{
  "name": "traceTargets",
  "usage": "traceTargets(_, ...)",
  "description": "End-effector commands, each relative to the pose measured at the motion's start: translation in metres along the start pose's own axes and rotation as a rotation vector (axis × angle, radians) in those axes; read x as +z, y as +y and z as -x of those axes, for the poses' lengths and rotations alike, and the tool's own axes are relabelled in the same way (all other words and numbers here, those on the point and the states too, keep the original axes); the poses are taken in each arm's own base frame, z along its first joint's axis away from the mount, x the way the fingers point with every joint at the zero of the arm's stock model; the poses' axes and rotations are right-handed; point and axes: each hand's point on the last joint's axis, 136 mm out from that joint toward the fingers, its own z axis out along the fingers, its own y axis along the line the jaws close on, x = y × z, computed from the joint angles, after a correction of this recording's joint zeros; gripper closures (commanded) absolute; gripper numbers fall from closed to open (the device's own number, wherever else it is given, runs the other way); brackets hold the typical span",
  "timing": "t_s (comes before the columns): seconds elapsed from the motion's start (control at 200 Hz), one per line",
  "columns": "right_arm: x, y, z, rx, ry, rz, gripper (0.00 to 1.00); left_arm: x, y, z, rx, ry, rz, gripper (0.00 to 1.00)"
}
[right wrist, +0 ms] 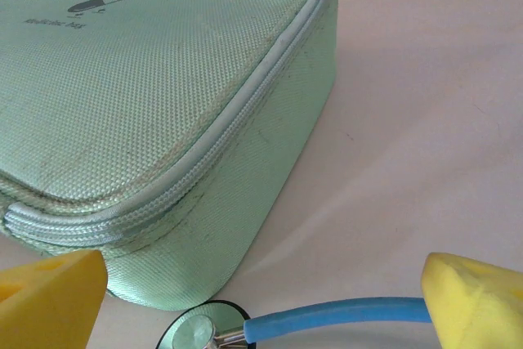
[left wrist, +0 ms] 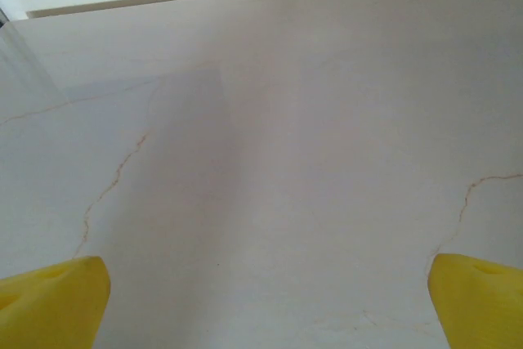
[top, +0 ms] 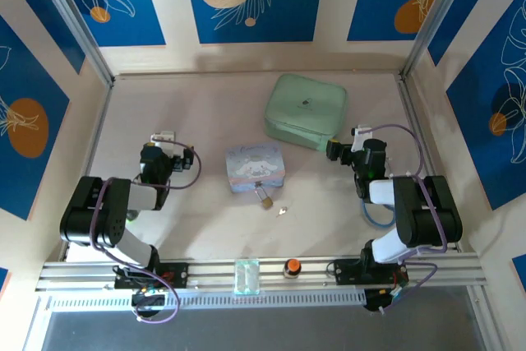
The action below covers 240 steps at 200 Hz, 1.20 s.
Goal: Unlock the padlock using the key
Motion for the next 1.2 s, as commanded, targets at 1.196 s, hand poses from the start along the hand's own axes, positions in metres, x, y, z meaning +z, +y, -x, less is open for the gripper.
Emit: traceTargets(1.196,0.0035,0.0004,0.0141,0.013,-0.038,0.013,0.01,0.0030,0.0000,0.0102,0.007,-0.033,-0.020,0.01)
